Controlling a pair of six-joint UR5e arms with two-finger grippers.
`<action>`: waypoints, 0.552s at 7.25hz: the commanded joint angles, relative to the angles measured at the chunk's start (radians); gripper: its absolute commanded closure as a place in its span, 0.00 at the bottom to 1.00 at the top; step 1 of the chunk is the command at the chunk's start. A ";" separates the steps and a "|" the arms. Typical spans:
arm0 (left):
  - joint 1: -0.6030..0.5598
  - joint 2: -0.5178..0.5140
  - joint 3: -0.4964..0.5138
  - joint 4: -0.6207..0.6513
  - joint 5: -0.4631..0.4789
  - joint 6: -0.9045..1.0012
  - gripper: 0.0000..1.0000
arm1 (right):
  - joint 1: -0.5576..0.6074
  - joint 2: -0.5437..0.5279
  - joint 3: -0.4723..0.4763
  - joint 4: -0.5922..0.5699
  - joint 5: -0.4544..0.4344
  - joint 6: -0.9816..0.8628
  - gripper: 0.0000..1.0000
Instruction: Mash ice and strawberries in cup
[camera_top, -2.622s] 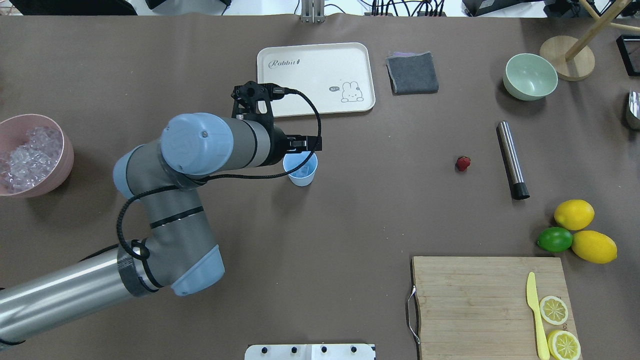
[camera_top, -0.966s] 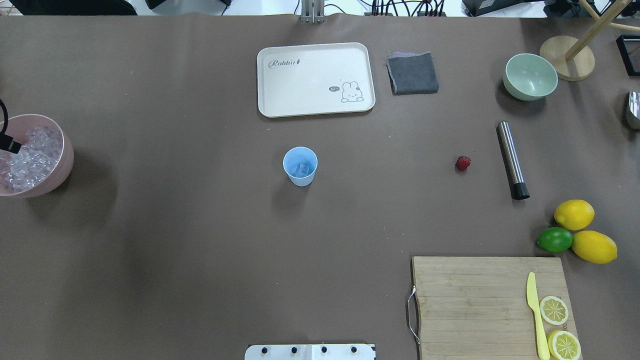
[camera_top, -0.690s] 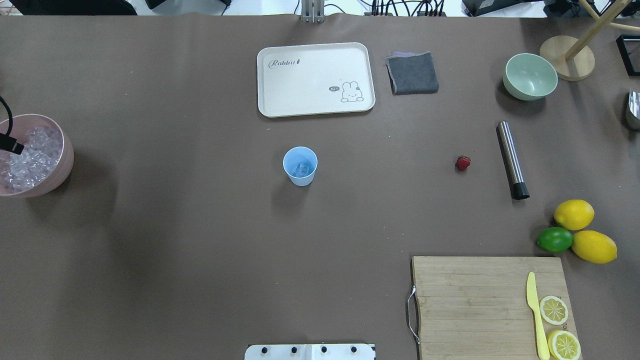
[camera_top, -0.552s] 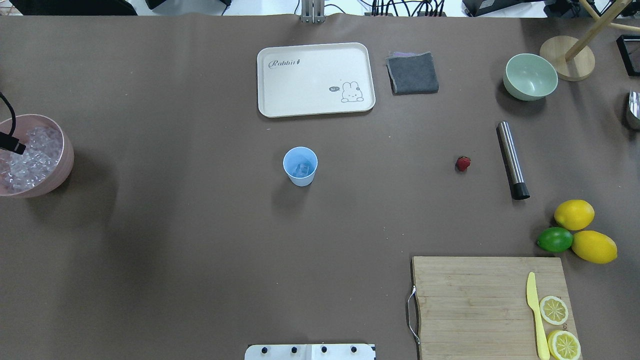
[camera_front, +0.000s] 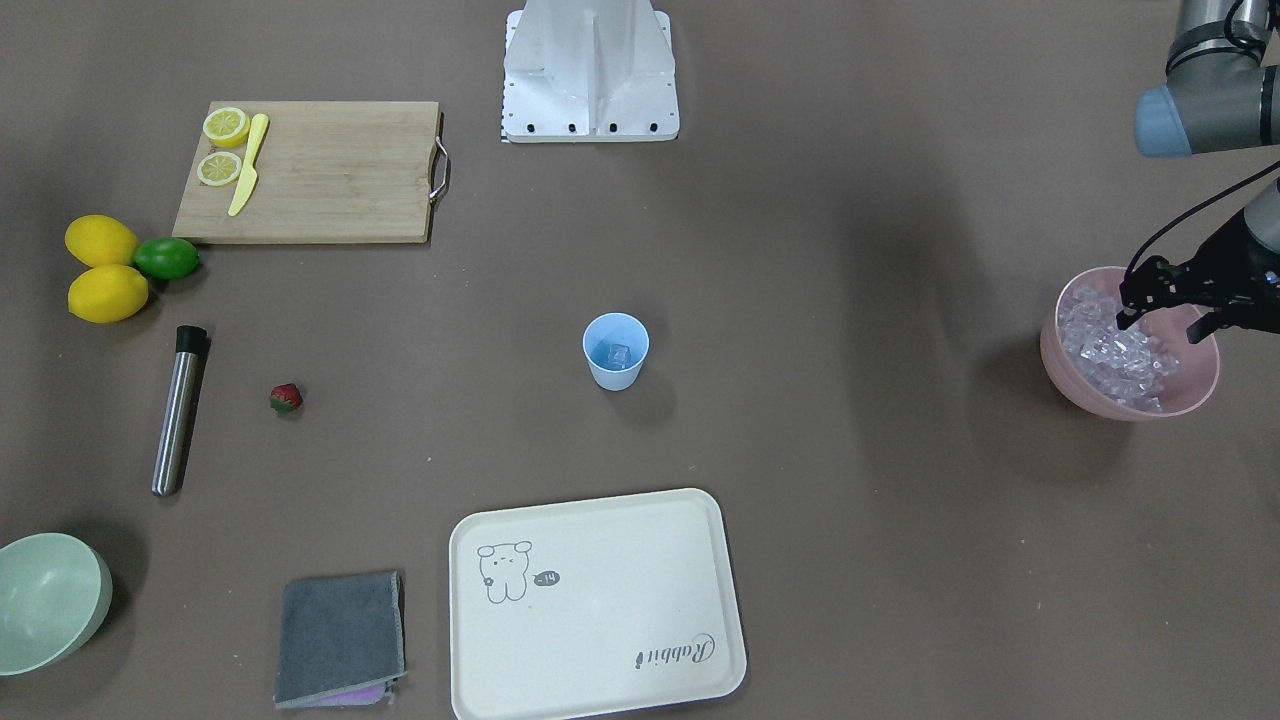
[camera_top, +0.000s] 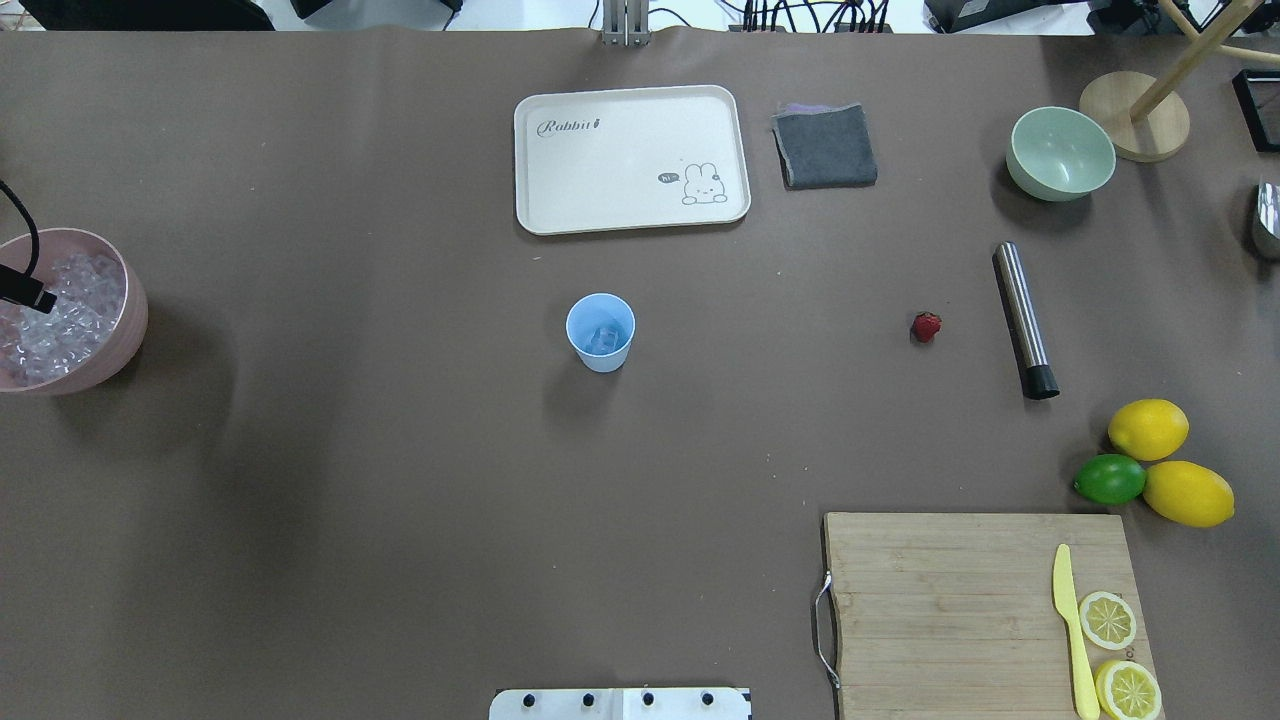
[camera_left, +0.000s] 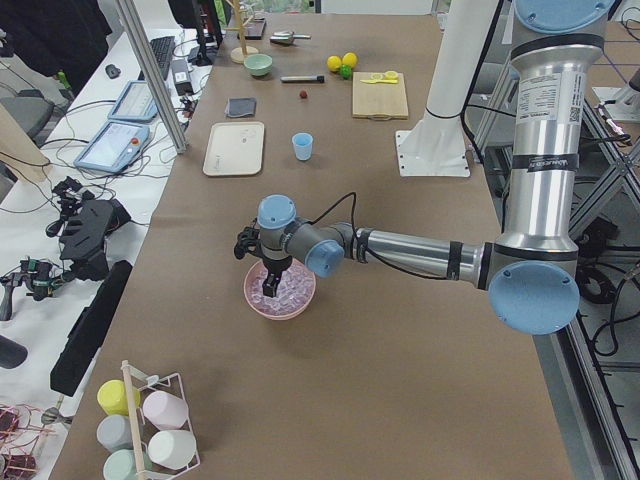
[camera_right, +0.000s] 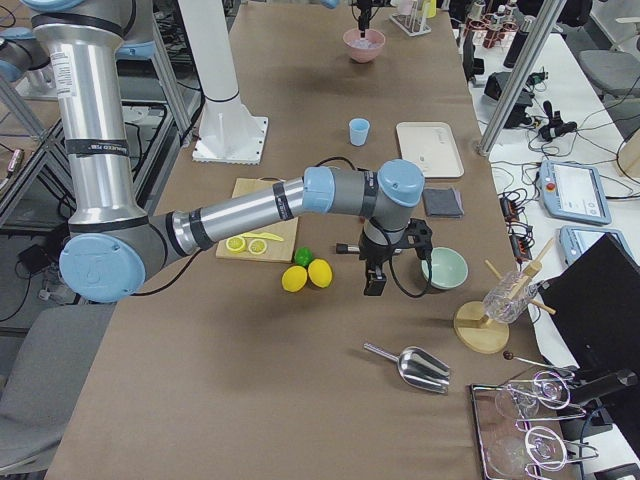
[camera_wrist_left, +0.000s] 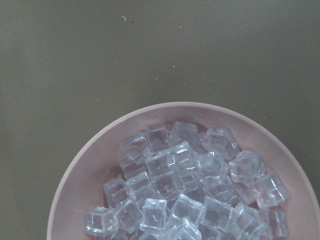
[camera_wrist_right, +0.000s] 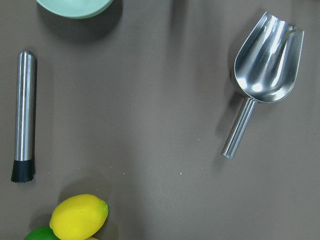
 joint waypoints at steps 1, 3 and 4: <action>0.028 -0.017 0.017 -0.002 0.003 0.000 0.12 | 0.000 -0.004 0.001 0.002 0.000 0.000 0.00; 0.045 -0.024 0.032 -0.002 0.005 0.002 0.14 | 0.000 -0.007 -0.001 0.002 -0.003 0.000 0.00; 0.045 -0.024 0.035 -0.004 0.005 0.017 0.14 | 0.000 -0.007 0.001 0.002 -0.003 0.000 0.00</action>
